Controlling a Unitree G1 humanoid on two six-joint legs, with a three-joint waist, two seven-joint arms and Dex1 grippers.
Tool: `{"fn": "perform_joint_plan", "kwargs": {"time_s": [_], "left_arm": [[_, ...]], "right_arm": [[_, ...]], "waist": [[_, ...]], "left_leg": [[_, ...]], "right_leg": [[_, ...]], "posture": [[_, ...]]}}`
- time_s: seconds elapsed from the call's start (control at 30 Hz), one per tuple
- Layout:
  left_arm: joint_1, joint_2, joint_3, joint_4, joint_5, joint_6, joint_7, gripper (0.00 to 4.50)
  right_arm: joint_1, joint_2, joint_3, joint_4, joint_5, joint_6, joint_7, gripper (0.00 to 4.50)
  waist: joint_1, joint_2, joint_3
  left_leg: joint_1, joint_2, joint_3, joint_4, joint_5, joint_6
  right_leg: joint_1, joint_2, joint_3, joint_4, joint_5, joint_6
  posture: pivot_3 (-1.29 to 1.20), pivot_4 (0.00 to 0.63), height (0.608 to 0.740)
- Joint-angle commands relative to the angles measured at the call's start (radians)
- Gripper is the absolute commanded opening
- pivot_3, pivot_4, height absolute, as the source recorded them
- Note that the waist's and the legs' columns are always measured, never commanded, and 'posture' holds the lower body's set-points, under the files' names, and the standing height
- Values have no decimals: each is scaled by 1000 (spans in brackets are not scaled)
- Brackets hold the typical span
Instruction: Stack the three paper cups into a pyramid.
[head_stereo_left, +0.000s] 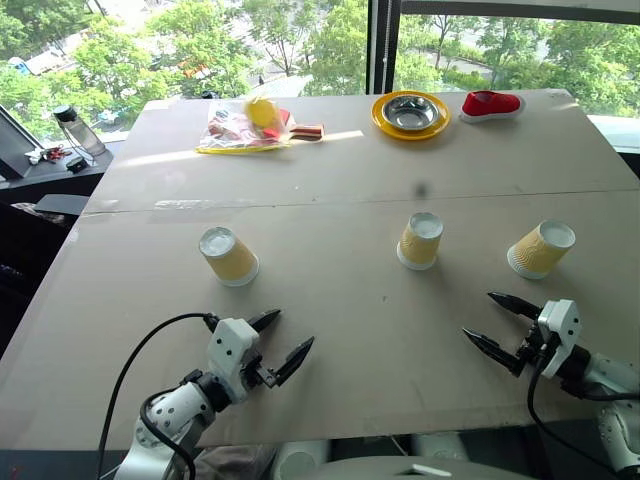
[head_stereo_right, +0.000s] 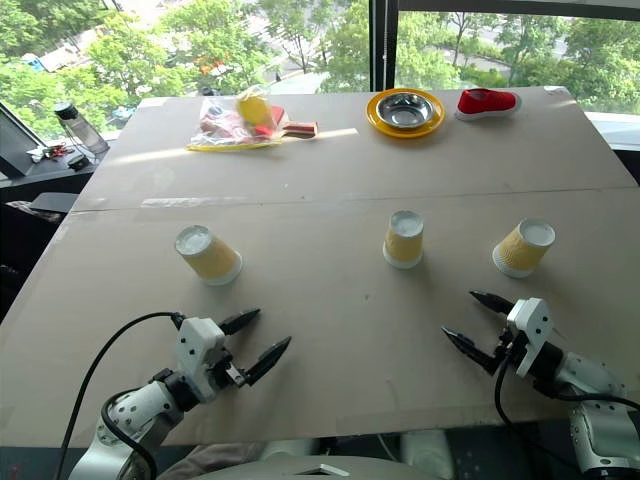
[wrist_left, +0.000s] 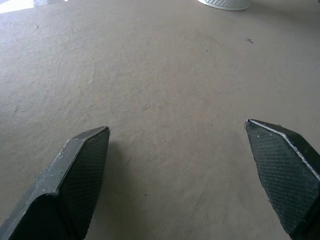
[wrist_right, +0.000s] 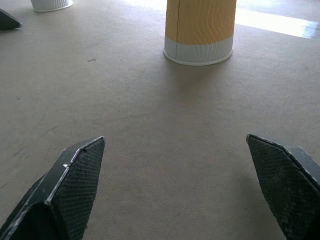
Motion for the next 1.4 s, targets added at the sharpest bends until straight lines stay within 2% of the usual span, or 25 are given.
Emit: {"fn": "perform_joint_plan", "kwargs": {"time_s": [0.03, 0.13, 0.27, 0.73, 1.03, 1.17, 1.27, 1.4], "left_arm": [[13, -8, 7, 85, 13, -80, -35, 4454], [21, -25, 13, 205, 19, -191, -78, 4454], [23, -31, 15, 258, 17, -256, -101, 4454], [36, -5, 20, 149, -2, -203, -85, 4454], [21, 27, 23, 152, -1, -216, -122, 4454], [-11, 58, 23, 56, -52, -138, -135, 4454], [-97, 112, 31, -99, -115, 12, -111, 4454], [-191, 189, 54, -228, -240, 175, -124, 4454]], "right_arm": [[-14, -3, -13, -22, 5, -18, -4, 4500], [-36, -7, -10, -18, 1, -9, -4, 4500], [-41, -3, -7, -27, -1, -3, -6, 4500], [-41, 7, 15, -66, -3, 20, -29, 4500], [-65, 23, 14, -91, 10, 48, -66, 4500], [-127, 53, 16, -119, 29, 99, -126, 4500], [-224, 86, 51, -116, -2, 152, -199, 4500], [-340, 145, 80, -88, -6, 181, -244, 4500]], "waist": [[0, 0, 0], [-4, 3, -2], [-4, 9, -5], [-5, 10, -6], [-5, 8, -5], [-5, 6, -4], [-2, 0, 1], [-2, 0, 1]], "left_leg": [[0, 0, 0, 0, 0, 0], [1, 0, 1, 0, 0, 0], [2, 0, 2, 0, 0, 0], [2, 0, 1, 0, 0, 0], [2, 0, 1, 0, 0, 0], [2, 0, 1, 0, 0, 0], [2, 0, 0, 1, 0, 0], [0, 0, -1, 4, 0, 0]], "right_leg": [[0, 0, 0, 0, 0, 0], [0, 0, 1, 0, 0, 0], [1, 0, 1, 0, 0, 0], [1, 2, 1, 1, 0, 0], [1, 2, 0, 2, 0, 0], [0, 2, 1, 3, 0, 0], [0, 2, 0, 4, 0, 0], [-2, 1, -1, 10, 0, 0]], "posture": [[0, 150, 740], [0, 150, 740], [0, 150, 740], [0, 150, 740], [0, 150, 740], [0, 150, 740], [0, 150, 740], [0, 150, 740]]}}
